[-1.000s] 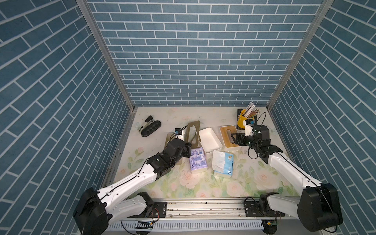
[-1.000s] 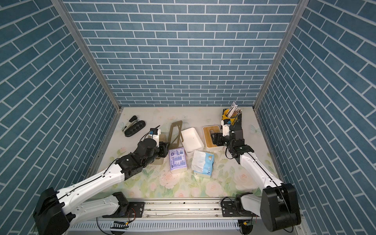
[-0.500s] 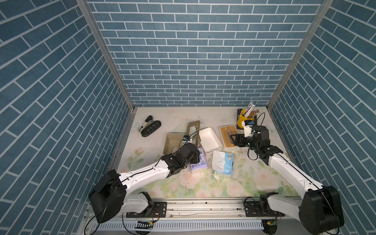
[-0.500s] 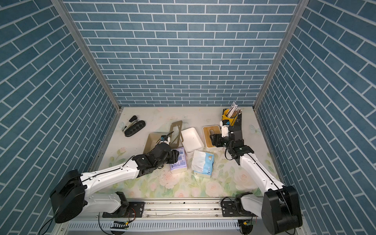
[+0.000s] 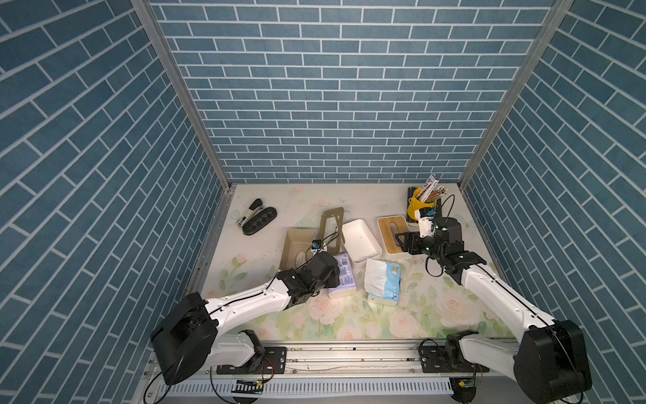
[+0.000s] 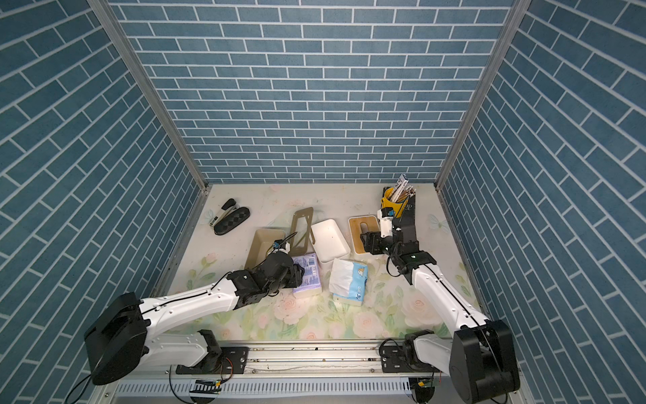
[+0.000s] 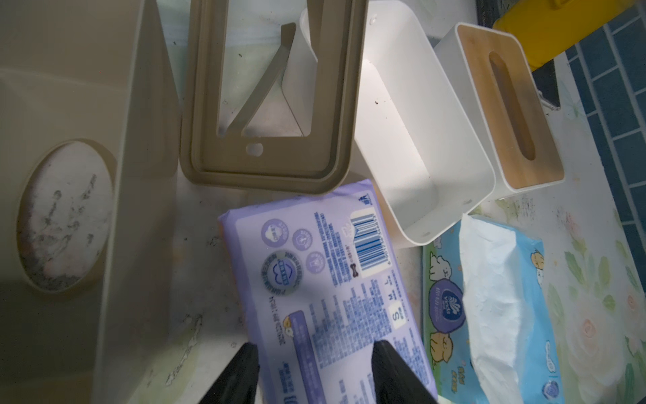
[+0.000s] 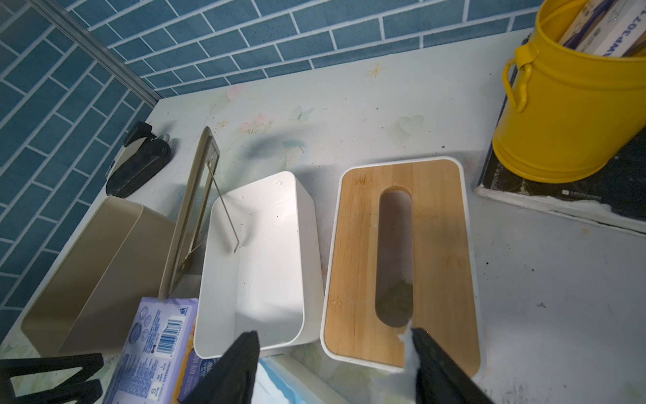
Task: Put the tissue paper into the tissue box
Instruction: Pick up the paper towel from the center of the board.
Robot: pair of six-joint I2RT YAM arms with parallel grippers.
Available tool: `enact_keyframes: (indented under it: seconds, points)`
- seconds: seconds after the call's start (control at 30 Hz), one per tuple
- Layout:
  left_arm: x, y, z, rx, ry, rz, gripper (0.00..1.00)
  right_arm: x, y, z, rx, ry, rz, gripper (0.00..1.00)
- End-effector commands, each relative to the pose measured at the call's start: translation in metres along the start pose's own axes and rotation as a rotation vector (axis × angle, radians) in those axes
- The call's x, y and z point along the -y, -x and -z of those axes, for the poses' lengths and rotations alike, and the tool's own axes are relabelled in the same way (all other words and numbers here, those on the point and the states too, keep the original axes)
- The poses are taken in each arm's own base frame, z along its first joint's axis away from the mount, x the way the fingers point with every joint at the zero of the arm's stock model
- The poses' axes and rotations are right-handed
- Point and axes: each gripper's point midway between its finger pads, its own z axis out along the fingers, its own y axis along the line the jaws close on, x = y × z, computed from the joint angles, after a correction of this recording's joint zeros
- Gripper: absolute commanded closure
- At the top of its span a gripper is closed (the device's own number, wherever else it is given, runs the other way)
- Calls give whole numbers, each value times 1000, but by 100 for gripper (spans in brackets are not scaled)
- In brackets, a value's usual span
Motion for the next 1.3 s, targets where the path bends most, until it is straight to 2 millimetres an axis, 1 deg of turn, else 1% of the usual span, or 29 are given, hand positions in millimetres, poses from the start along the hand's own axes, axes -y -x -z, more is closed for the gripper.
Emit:
enact_keyframes:
  seconds: [0.0,0.1,0.27,0.53,0.63,0.67,0.73,0.83,0.87,0.9,0.97,1.07,1.27]
  points:
    - [-7,-10,-2,-24,28,4,44,-5,-9,-3,-23,28,24,29]
    - [-11,-16,-9,-41,45,0,44,-6,-10,-2,-28,34,25,30]
    - [-14,-26,-20,-62,51,13,48,-7,-9,0,-22,31,30,30]
    - [-21,-28,-20,-60,73,18,49,-11,-12,-1,-32,49,32,30]
    - [-23,-32,-23,-67,78,19,50,-12,-12,-1,-31,53,32,30]
    - [-23,-33,-24,-71,77,19,52,-12,-12,-1,-32,54,32,30]
    - [-24,-34,-26,-74,80,20,61,-13,-12,-1,-33,55,33,30]
    - [-25,-36,-28,-78,86,26,76,-14,-13,0,-35,56,35,30]
    - [-25,-36,-29,-78,87,30,83,-14,-12,0,-33,56,34,30]
    - [-26,-37,-29,-81,89,32,85,-14,-13,0,-34,59,35,30]
    - [-26,-38,-30,-83,86,37,93,-15,-13,0,-36,62,34,30]
    - [-27,-40,-30,-87,87,36,100,-16,-14,0,-36,64,36,30]
    - [-23,-36,-28,-79,71,36,100,-17,-12,1,-35,64,38,30]
